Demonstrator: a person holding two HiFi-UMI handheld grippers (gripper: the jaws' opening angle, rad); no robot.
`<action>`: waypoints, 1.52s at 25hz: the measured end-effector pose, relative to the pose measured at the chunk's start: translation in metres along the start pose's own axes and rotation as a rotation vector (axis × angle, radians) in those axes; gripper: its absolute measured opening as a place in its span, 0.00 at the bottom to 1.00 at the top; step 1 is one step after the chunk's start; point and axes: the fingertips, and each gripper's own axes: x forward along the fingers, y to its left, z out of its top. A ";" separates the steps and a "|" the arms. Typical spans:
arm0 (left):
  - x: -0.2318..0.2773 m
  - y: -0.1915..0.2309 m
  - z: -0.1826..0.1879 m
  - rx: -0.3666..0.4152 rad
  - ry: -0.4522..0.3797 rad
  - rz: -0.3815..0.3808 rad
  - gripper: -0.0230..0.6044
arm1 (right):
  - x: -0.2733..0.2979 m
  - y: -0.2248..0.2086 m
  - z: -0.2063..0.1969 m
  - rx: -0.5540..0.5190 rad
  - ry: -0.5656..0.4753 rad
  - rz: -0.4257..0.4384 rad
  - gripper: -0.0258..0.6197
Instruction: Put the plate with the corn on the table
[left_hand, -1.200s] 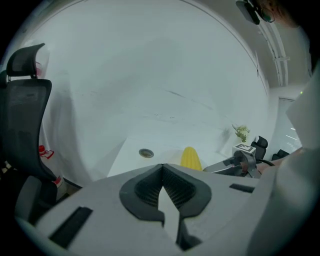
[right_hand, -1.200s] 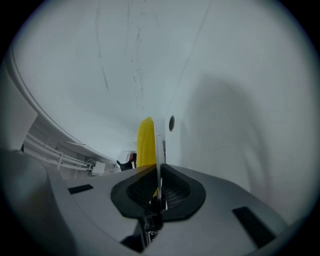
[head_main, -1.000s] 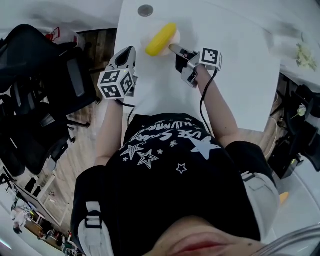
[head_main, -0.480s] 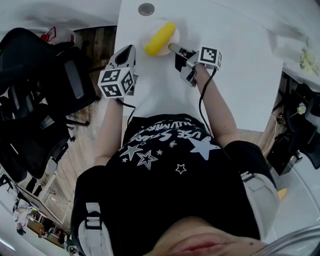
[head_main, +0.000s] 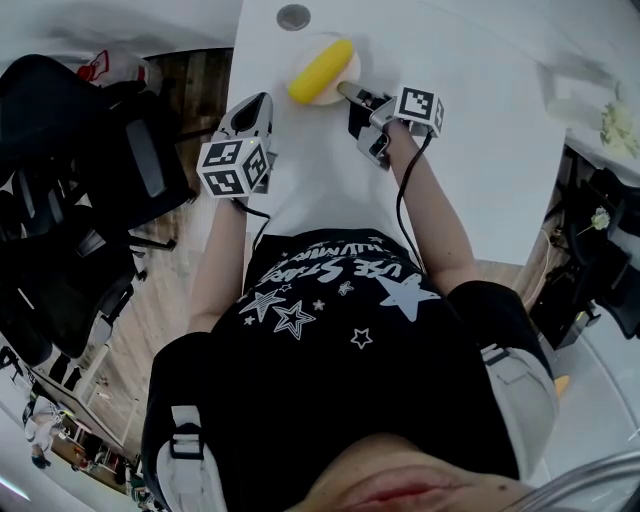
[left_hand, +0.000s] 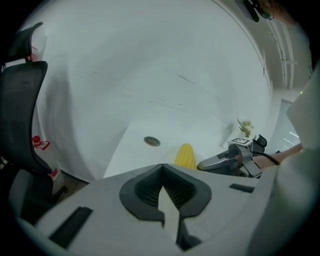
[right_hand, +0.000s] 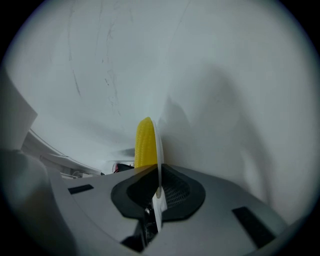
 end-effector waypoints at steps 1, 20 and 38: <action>0.001 0.000 -0.001 -0.001 0.003 0.000 0.05 | 0.000 0.000 0.001 0.003 -0.008 -0.008 0.07; 0.001 -0.012 -0.007 0.013 0.027 -0.012 0.05 | -0.001 0.002 0.009 -0.235 -0.040 -0.276 0.11; -0.014 -0.025 -0.010 0.061 0.030 0.006 0.05 | -0.017 -0.007 -0.004 -0.687 0.070 -0.510 0.31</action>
